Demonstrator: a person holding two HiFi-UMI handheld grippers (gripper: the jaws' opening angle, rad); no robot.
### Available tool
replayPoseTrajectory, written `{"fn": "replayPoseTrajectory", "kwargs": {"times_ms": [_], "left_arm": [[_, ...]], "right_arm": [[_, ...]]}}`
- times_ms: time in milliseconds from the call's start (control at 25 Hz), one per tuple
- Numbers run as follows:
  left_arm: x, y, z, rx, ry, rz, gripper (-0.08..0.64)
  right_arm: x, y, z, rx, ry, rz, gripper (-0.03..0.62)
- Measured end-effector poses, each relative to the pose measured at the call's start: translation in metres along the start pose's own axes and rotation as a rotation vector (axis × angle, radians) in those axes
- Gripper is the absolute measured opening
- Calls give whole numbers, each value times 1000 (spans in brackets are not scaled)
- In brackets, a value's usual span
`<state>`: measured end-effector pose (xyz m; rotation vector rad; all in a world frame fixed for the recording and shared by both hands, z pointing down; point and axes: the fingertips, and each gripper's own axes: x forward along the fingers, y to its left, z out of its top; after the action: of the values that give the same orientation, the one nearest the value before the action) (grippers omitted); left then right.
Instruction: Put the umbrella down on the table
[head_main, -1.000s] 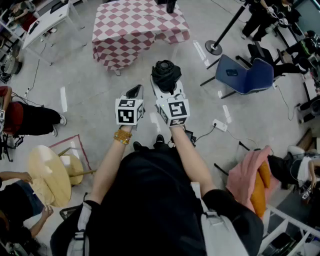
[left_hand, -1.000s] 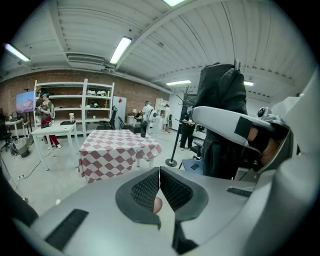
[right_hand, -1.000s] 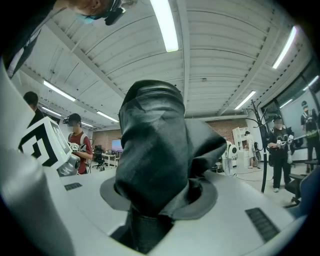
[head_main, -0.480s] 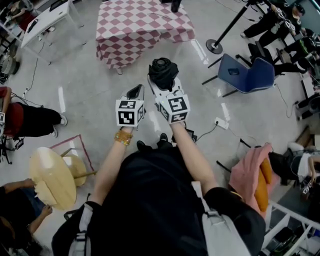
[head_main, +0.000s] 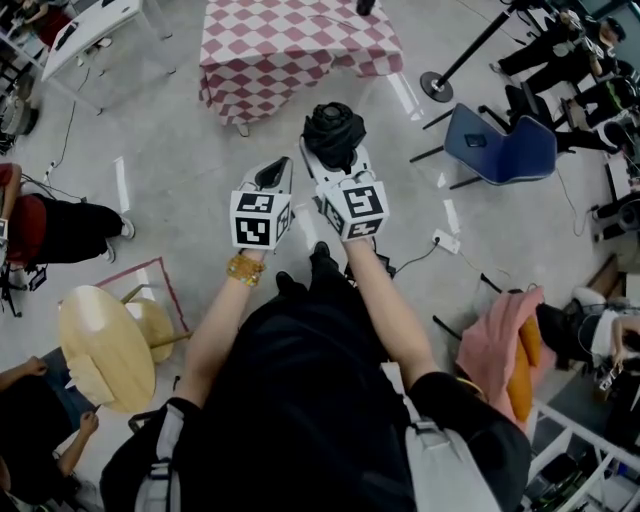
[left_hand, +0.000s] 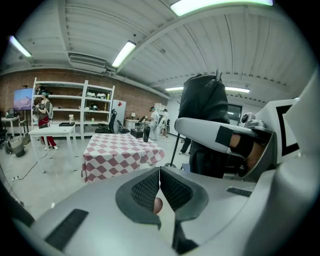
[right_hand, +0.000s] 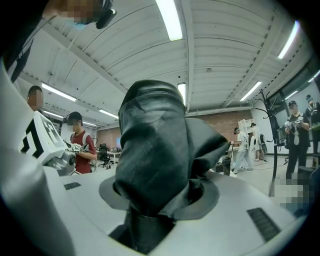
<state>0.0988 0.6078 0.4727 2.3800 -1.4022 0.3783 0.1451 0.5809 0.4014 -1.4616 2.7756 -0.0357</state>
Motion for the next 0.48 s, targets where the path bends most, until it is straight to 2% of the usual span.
{"fn": "replayPoseTrajectory", "kwargs": {"times_ms": [200, 480], "left_arm": [[25, 6, 7, 4, -1, 13, 15], [90, 17, 40, 9, 14, 44, 15]], "right_arm": [[17, -21, -3, 15, -1, 28, 196], [59, -87, 4, 53, -15, 74, 196]]}}
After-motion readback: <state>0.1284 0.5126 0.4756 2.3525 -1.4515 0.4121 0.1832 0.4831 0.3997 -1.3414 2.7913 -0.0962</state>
